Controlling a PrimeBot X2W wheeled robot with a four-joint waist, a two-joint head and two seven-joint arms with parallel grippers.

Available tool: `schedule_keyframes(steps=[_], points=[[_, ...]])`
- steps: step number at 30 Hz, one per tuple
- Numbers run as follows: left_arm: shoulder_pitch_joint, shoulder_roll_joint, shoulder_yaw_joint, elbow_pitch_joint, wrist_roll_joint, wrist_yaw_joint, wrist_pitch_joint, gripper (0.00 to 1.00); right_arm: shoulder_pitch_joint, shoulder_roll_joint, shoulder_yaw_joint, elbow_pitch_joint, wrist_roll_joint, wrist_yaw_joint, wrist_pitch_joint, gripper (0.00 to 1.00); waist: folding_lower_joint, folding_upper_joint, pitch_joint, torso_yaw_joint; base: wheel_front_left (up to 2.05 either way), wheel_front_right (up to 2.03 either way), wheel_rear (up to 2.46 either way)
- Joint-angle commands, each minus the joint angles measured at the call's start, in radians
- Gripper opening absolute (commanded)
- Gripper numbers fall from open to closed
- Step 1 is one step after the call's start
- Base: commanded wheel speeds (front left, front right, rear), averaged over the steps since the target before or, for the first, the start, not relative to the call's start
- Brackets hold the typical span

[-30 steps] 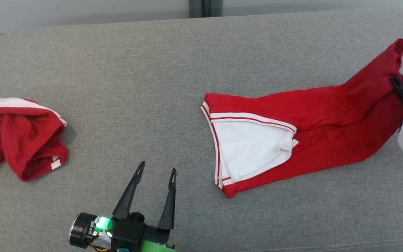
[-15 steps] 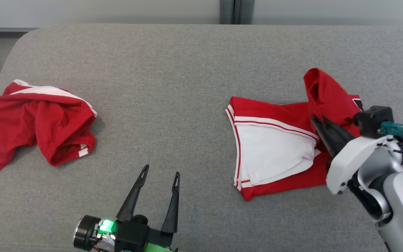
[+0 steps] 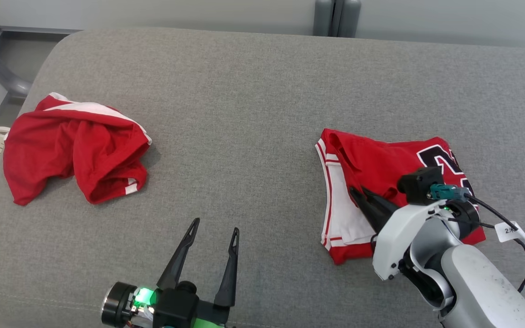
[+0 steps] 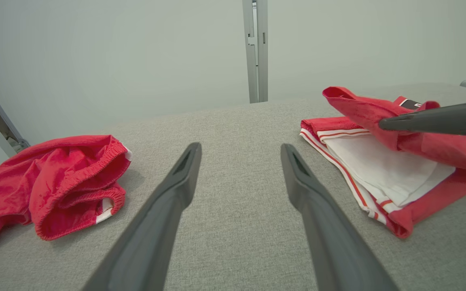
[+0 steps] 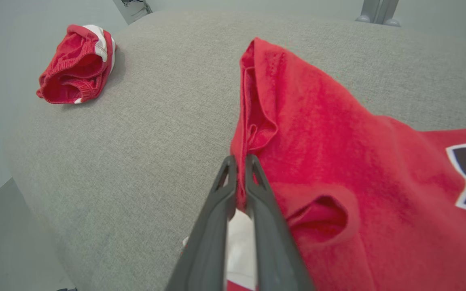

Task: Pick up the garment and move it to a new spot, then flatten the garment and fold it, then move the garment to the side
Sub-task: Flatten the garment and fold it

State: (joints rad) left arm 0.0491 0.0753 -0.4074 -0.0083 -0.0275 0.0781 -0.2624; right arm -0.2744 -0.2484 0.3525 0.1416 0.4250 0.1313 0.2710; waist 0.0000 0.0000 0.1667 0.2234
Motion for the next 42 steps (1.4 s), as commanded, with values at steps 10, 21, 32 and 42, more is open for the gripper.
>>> schedule_keyframes(steps=[10,21,32,42], points=[[0.018,-0.003,0.009,0.004,0.004,-0.005,-0.003,1.00,-0.040,0.003,-0.036,-0.073,0.089,-0.001,-0.147,1.00,0.0000,0.0000,-0.028,-0.041,0.00,0.00,0.00],[0.034,0.011,0.032,-0.017,0.006,0.006,-0.003,1.00,0.009,-0.072,-0.145,0.073,0.017,-0.001,-0.395,1.00,0.0000,0.0000,-0.085,-0.168,0.00,0.00,0.00],[0.101,0.001,0.128,-0.050,-0.041,0.041,-0.003,1.00,0.059,-0.053,-0.128,0.190,-0.059,-0.001,-0.538,1.00,0.0000,0.0000,-0.151,-0.264,0.00,0.00,0.00],[0.172,-0.007,0.199,-0.072,-0.040,0.042,-0.003,1.00,0.231,0.016,-0.204,0.057,-0.141,-0.001,-0.536,1.00,0.0000,0.0000,-0.219,-0.256,0.00,0.00,0.00]])
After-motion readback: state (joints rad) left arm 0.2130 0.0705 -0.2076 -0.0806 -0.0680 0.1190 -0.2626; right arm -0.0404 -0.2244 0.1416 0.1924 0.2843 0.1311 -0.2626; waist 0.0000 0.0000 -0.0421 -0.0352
